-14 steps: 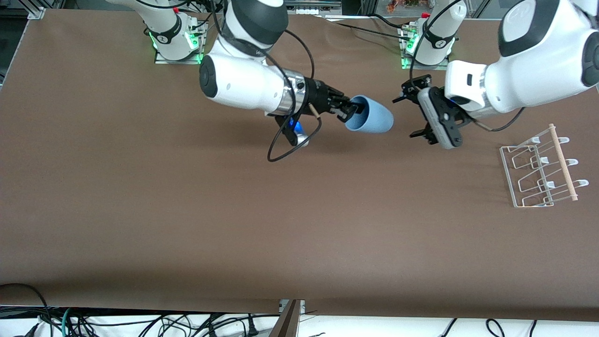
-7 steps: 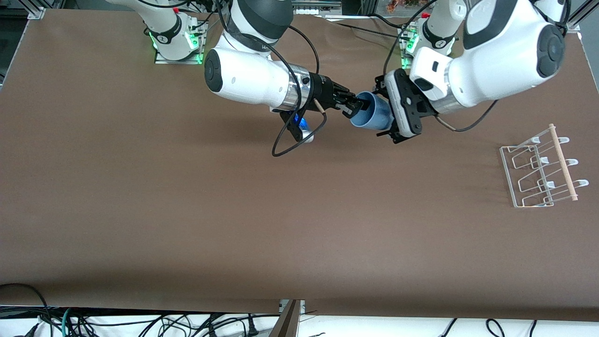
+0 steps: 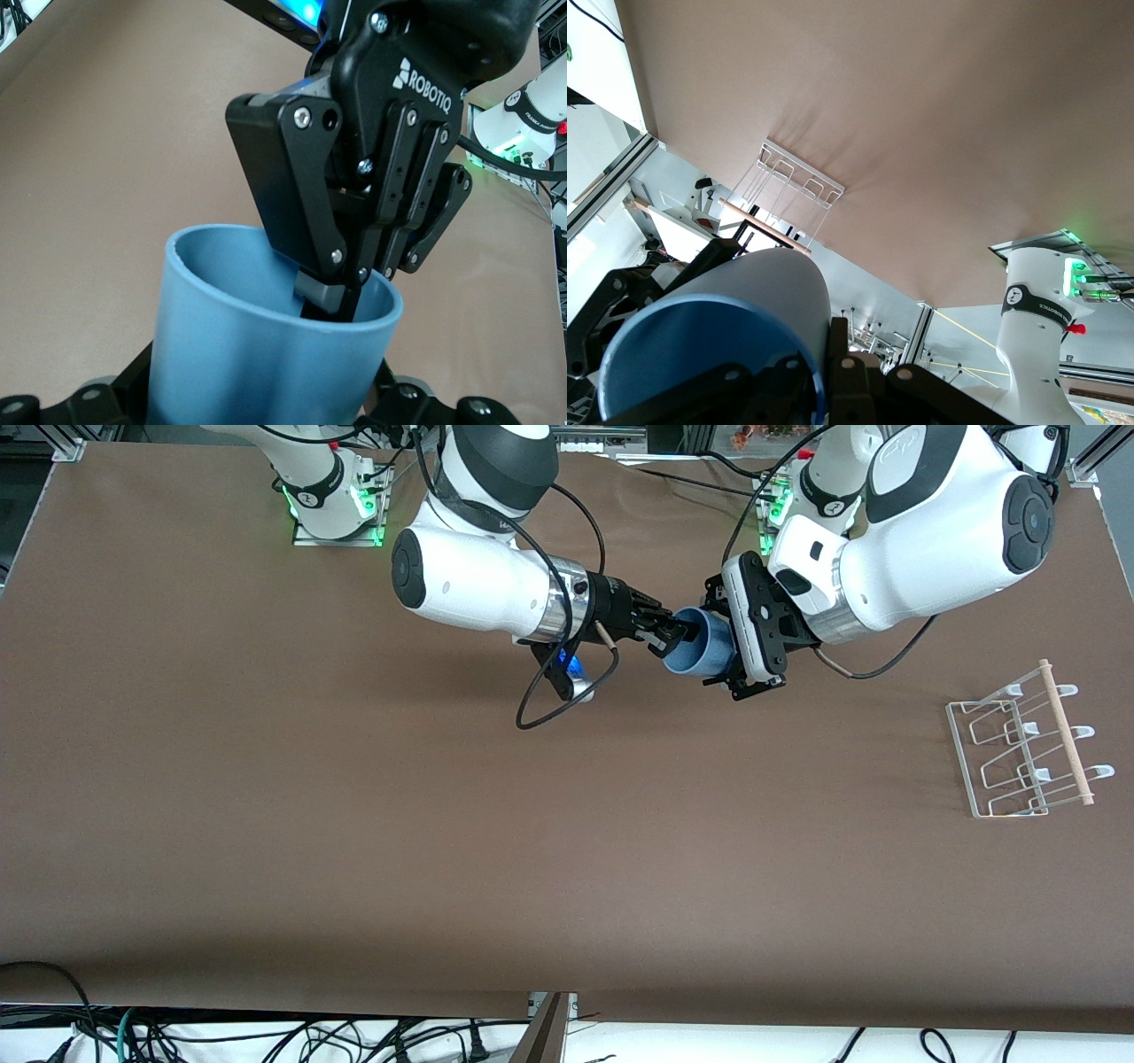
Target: Transfer cup to left arm and place on rack
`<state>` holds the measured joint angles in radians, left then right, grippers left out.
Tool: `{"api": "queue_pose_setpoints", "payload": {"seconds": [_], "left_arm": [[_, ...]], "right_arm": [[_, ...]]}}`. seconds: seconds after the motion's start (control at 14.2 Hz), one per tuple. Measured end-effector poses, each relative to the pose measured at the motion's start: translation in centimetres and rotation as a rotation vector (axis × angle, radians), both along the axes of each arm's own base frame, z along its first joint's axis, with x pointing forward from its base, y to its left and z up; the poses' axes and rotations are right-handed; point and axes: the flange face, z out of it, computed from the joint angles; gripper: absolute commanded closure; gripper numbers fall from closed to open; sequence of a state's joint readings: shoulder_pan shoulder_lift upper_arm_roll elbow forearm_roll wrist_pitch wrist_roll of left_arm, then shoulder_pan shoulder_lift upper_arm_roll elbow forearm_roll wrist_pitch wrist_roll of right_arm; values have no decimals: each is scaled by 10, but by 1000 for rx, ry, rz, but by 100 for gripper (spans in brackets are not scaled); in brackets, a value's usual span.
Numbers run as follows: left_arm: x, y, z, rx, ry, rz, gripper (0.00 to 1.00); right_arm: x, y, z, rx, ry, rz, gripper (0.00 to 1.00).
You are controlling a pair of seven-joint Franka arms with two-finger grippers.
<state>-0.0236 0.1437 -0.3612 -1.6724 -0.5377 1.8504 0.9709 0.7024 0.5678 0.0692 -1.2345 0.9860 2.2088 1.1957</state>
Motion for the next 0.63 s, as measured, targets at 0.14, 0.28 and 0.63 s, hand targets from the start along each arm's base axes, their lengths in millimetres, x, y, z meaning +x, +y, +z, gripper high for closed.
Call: {"api": "queue_pose_setpoints", "payload": {"seconds": [0.14, 0.28, 0.63], "left_arm": [[0, 0, 0, 0, -1, -2, 100], [0, 0, 0, 0, 1, -5, 100], [-4, -7, 1, -2, 0, -20, 100]], "right_arm": [[0, 0, 0, 0, 0, 0, 92], [1, 0, 0, 1, -2, -3, 38], [7, -5, 5, 14, -6, -20, 2]]}}
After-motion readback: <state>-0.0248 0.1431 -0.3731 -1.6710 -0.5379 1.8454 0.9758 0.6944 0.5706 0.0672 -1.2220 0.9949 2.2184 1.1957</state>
